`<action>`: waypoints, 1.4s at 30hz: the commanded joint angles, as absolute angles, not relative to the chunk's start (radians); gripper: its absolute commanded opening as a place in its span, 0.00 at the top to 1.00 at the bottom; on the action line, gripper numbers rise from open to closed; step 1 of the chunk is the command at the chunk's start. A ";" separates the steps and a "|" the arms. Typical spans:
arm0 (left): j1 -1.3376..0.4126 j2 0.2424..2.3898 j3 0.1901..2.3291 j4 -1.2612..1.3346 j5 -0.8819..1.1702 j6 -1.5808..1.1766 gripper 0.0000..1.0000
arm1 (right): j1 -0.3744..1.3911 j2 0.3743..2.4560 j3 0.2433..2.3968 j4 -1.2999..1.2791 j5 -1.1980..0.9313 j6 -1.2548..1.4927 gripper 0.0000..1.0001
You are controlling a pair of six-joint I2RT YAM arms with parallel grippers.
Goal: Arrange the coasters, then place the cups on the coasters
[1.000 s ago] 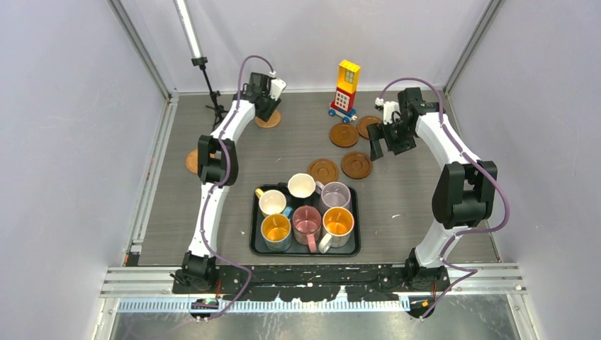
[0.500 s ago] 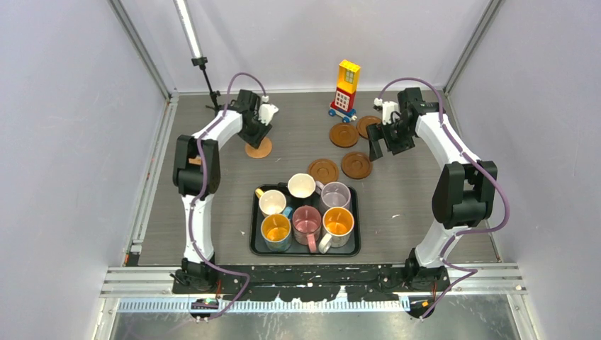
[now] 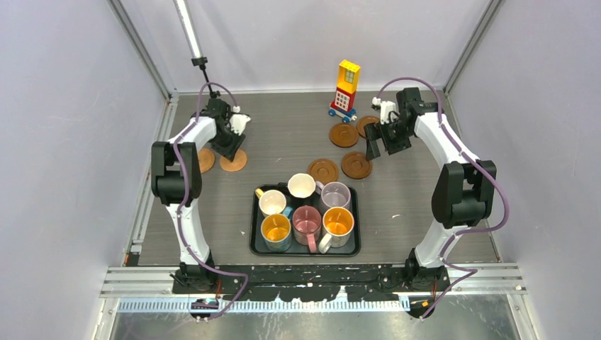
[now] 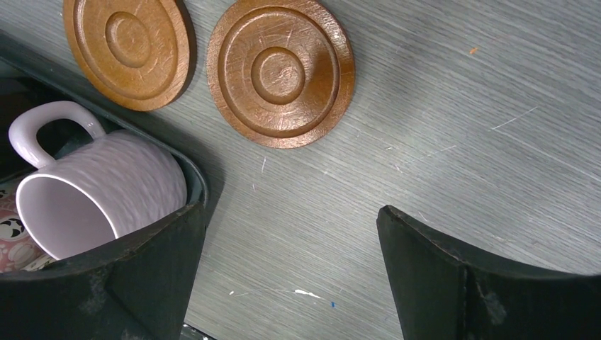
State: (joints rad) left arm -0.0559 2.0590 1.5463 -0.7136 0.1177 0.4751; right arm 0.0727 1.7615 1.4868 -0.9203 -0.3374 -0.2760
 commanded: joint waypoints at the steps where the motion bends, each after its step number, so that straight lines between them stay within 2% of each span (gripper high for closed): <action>1: -0.063 2.030 1.515 -0.752 0.134 0.495 0.61 | 0.089 1.765 1.509 -0.893 -0.362 -0.263 0.06; 4: -0.063 2.004 1.521 -0.747 0.136 0.479 0.58 | 0.094 1.766 1.514 -0.890 -0.361 -0.256 0.06; 10: -0.083 1.942 1.638 -0.772 0.218 0.415 0.44 | 0.102 1.761 1.513 -0.885 -0.359 -0.243 0.06; 19: -0.248 2.010 1.823 -0.839 0.349 0.388 0.28 | 0.102 1.788 1.527 -0.869 -0.363 -0.230 0.06; 26: -0.432 2.171 1.990 -0.843 0.378 0.307 0.21 | 0.101 1.802 1.520 -0.869 -0.328 -0.212 0.08; 31: -0.538 2.244 2.024 -0.823 0.335 0.310 0.14 | 0.102 1.799 1.501 -0.859 -0.291 -0.210 0.09; 42: -0.651 2.357 2.061 -0.794 0.231 0.320 0.13 | 0.102 1.824 1.460 -0.806 -0.216 -0.211 0.10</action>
State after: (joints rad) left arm -0.6346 2.3432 2.0079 -0.8124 0.2821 0.3206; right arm 0.0971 1.8114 1.4857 -0.8639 -0.2630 -0.2203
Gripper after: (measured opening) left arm 0.865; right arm 0.898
